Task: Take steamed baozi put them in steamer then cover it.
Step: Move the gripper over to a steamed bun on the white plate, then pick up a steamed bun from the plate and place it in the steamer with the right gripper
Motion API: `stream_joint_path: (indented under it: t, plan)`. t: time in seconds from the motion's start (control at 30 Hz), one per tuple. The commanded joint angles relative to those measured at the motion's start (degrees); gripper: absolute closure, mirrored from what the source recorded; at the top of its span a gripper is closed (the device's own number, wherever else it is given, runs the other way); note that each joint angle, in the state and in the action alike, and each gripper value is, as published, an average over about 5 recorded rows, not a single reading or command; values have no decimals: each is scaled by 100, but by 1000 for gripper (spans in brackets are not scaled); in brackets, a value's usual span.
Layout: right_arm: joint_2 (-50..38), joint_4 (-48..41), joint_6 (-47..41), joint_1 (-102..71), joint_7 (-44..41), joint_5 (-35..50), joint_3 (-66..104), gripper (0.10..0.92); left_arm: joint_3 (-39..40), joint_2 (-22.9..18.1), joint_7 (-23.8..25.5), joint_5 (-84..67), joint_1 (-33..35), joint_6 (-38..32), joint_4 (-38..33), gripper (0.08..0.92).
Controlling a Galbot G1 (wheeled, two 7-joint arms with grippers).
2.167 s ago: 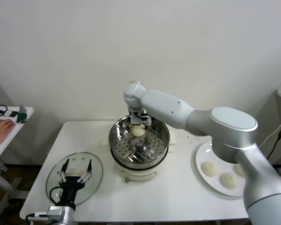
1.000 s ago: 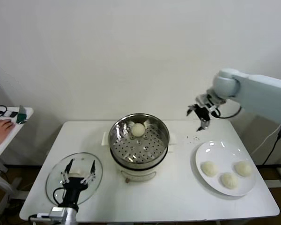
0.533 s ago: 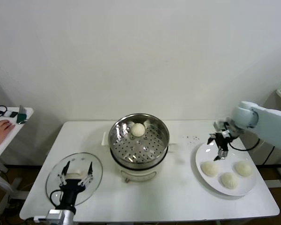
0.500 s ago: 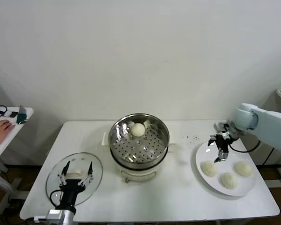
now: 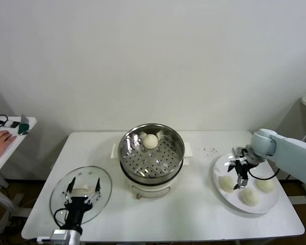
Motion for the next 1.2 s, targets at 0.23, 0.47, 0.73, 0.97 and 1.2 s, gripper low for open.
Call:
stream_joint_path:
  t: [0.23, 0.47, 0.73, 0.97, 1.2]
  plan:
    - [181, -272, 20, -352, -68, -134, 247, 203, -9, 2, -3, -2, -19, -1, 30, 177]
    - [290, -407, 85, -335, -69, -113, 295, 234, 0, 6, -6, 2, -41, 1, 57, 177]
    - [297, -442, 95, -235, -135, -81, 238, 320, -1, 0, -8, 0, -48, -3, 74, 177]
    - [235, -384, 90, 312, -137, 231, -15, 333, 22, -11, -8, 0, -65, 2, 67, 177]
    - [438, -302, 72, 2130, -159, 1376, -1245, 330, 47, 1, -6, -7, -63, 3, 55, 177]
